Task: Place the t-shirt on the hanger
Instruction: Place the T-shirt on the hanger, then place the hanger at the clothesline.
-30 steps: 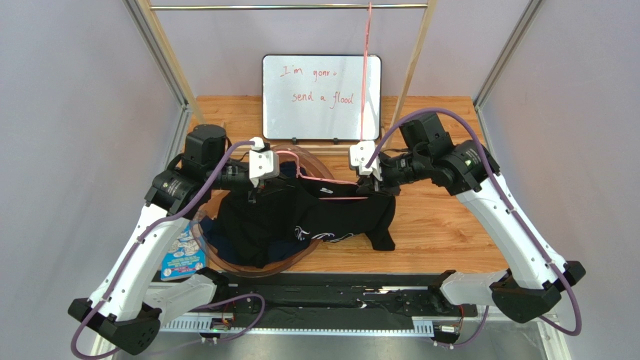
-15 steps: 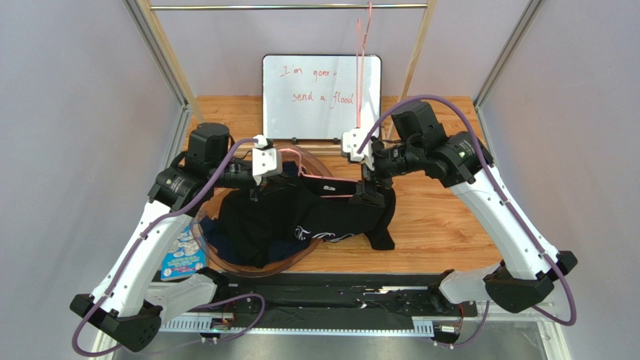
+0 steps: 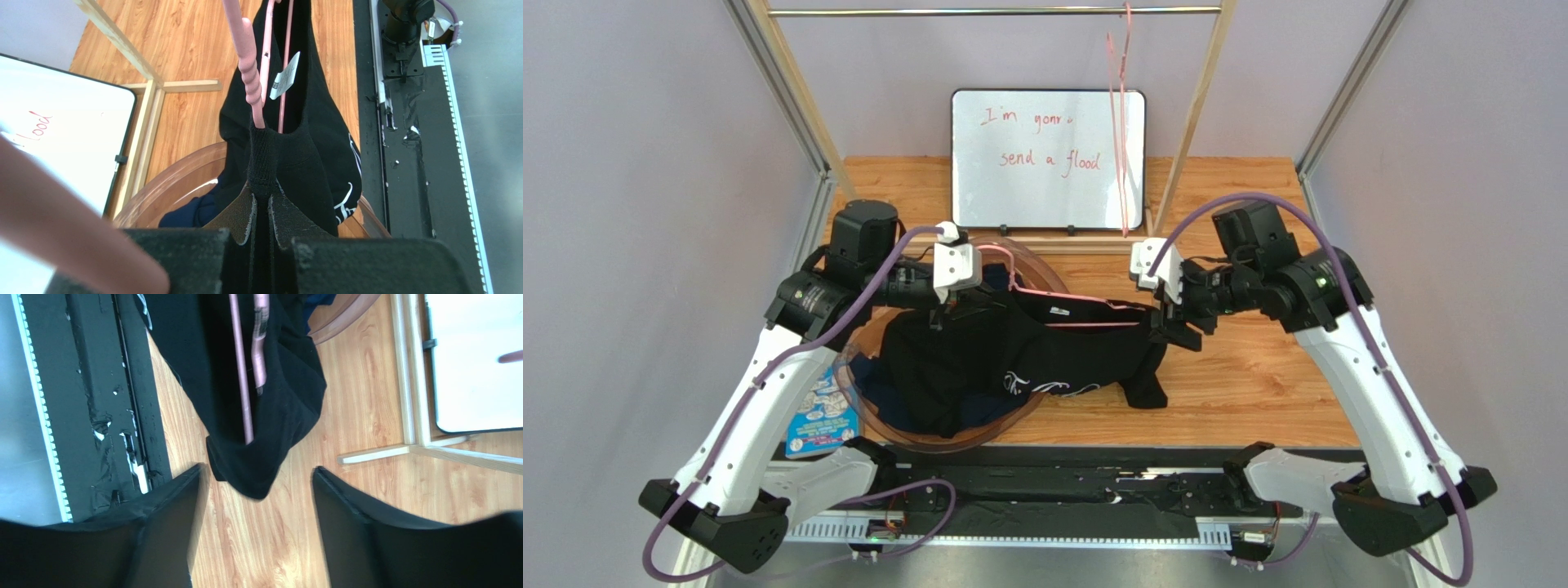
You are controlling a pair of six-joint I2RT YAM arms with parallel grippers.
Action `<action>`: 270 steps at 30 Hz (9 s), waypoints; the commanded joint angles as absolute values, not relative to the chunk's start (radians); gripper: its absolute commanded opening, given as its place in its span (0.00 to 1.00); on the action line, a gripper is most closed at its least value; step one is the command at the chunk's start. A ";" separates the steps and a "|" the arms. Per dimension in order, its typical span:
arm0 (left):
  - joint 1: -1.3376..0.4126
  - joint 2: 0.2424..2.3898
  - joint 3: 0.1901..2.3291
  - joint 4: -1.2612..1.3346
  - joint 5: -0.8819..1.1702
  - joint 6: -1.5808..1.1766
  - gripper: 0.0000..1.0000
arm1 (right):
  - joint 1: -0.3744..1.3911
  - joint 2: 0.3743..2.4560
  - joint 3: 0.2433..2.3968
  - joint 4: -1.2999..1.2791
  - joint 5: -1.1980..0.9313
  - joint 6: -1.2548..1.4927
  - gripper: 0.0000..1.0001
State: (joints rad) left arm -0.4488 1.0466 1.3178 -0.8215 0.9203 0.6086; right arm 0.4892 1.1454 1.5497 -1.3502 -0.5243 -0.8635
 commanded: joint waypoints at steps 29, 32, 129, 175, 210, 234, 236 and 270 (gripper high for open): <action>-0.488 1.085 1.368 -0.738 0.969 0.581 0.00 | 0.626 1.374 1.744 -1.324 -0.647 -0.850 0.11; -0.488 1.080 1.361 -0.738 0.948 0.587 0.00 | 0.626 1.374 1.756 -1.347 -0.635 -0.847 0.21; -0.494 1.066 1.321 -0.726 0.986 0.520 0.00 | 0.745 1.365 1.890 -1.184 -0.511 -0.758 0.00; -0.241 1.032 1.434 -1.005 0.989 0.659 0.39 | 0.707 1.327 1.874 -1.108 -0.446 -0.718 0.00; -0.060 0.802 1.071 -0.384 0.854 0.136 0.99 | 0.661 1.321 2.224 -0.756 -0.063 -0.235 0.00; -0.543 1.203 0.861 -0.081 0.905 0.266 0.99 | 0.660 1.316 2.211 -0.574 -0.104 -0.199 0.00; -0.600 1.212 0.835 -0.016 0.858 0.174 0.99 | 0.660 1.321 2.203 -0.560 -0.103 -0.193 0.00; -0.270 1.460 1.361 0.224 0.322 0.704 0.00 | 0.661 1.388 1.905 -0.275 -0.170 -0.264 0.00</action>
State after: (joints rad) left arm -0.2775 1.3975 1.3903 0.0097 0.3759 0.5083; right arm 0.6643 1.3567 1.9663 -0.4362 -0.1509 -0.2413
